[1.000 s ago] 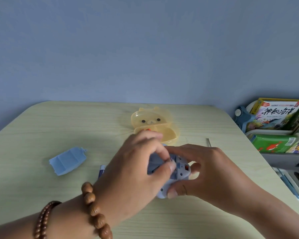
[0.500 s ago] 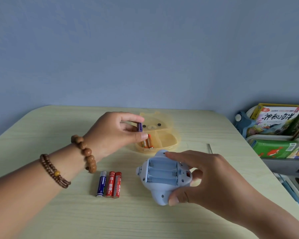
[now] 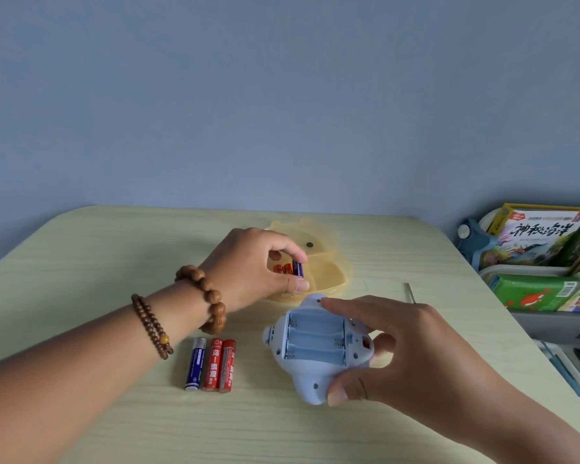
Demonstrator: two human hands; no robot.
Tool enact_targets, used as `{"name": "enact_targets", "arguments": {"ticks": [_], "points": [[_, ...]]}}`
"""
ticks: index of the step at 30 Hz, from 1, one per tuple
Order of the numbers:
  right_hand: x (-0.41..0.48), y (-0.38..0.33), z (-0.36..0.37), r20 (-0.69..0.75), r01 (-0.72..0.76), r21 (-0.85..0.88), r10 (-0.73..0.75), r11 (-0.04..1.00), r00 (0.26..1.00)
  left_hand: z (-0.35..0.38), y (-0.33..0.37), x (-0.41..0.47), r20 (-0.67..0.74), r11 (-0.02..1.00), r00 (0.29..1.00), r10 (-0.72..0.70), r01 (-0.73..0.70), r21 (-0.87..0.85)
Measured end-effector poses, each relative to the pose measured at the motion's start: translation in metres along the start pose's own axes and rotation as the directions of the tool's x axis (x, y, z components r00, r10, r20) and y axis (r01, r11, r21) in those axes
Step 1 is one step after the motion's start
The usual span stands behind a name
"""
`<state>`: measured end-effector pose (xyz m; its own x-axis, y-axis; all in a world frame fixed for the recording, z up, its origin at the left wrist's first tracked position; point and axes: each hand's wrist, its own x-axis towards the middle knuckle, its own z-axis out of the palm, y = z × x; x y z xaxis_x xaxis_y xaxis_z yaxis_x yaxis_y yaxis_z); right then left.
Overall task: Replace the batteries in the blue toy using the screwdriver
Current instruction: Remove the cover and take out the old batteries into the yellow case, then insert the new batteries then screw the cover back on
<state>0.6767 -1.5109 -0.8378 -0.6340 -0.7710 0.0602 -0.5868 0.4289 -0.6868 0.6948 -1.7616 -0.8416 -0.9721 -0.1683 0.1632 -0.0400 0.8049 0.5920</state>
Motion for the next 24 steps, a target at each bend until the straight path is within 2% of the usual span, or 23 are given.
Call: {"name": "enact_targets", "arguments": {"ticks": [18,24], "points": [[0.0,0.002,0.0,-0.003,-0.003,-0.006,0.003,1.0,1.0,0.005,-0.005,-0.005,-0.025,0.99,0.99,0.136,-0.135,0.027],[0.001,0.0,-0.002,0.007,-0.031,0.043,0.031,0.999,1.0,-0.046,0.004,-0.02,-0.036,0.971,0.971,0.238,-0.237,0.037]]}}
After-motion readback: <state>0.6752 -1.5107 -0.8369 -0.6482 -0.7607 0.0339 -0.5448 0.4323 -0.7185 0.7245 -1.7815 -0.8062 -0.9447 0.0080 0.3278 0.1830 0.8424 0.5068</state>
